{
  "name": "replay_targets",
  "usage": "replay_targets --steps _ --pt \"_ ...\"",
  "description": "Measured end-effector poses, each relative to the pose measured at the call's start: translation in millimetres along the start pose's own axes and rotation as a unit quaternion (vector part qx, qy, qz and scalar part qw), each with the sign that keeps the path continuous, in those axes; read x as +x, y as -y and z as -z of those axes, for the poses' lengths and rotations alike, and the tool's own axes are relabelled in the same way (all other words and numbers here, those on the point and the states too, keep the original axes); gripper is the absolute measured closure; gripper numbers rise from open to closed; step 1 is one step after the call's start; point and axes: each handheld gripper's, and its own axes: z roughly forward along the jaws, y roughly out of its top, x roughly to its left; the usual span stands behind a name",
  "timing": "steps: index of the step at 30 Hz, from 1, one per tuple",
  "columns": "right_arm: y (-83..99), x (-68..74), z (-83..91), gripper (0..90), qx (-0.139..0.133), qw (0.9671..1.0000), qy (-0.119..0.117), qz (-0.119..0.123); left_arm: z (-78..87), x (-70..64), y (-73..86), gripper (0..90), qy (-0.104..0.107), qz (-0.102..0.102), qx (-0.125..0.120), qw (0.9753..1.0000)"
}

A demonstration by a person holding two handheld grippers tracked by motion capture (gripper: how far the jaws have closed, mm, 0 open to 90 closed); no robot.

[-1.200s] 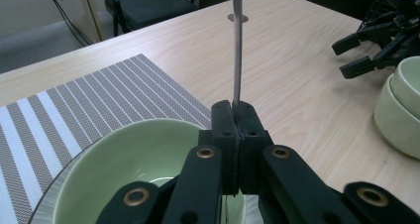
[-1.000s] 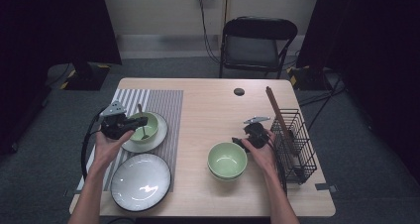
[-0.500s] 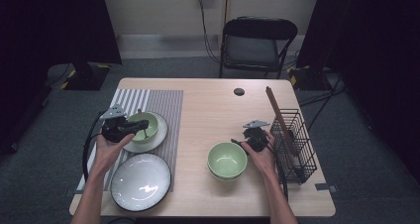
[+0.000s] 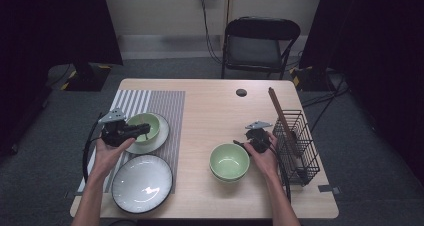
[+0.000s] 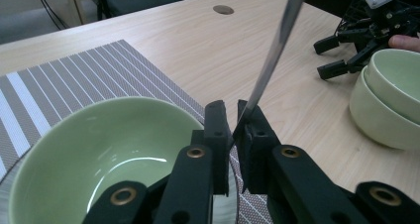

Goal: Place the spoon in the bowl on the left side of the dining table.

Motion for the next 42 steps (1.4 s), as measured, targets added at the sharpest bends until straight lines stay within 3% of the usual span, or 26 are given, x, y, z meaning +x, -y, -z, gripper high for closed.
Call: replay_targets --steps 1,5,14,22,25,26,27,32,42 --pt "0.0 -0.1 0.0 14.6 0.000 1.0000 0.000 0.000 1.5 1.3 3.7 82.8 0.008 0.012 -0.004 0.9999" --pt "0.0 -0.1 -0.1 14.6 0.000 1.0000 -0.001 0.000 5.9 0.9 3.9 82.7 0.002 0.013 -0.004 0.9999" --pt "0.0 -0.1 -0.1 14.6 0.000 1.0000 0.000 0.000 12.2 -4.9 3.4 79.6 0.000 -0.002 -0.002 1.0000" --pt "0.0 -0.1 -0.1 14.6 -0.001 1.0000 -0.001 0.000 23.4 -7.0 4.9 80.5 -0.008 0.005 0.001 1.0000" --pt "0.0 -0.1 -0.1 14.6 0.000 1.0000 0.000 0.000 29.9 -8.2 7.8 78.7 0.005 0.013 -0.019 0.9997" --pt "0.0 -0.1 -0.1 14.6 0.000 1.0000 0.000 0.000 31.8 -9.2 9.1 78.7 -0.003 0.007 -0.022 0.9997" --pt "0.0 -0.1 -0.1 14.6 0.000 1.0000 0.000 0.000 34.6 -8.3 13.2 79.2 -0.020 0.002 -0.007 0.9998" --pt "0.0 -0.1 -0.2 14.5 0.000 1.0000 -0.001 0.000 38.5 -5.5 20.3 77.1 -0.019 0.013 -0.015 0.9996" --pt "-0.2 -0.6 -0.5 14.2 -0.001 1.0000 -0.001 0.002 40.0 -4.5 20.6 75.2 -0.026 0.009 -0.014 0.9995"
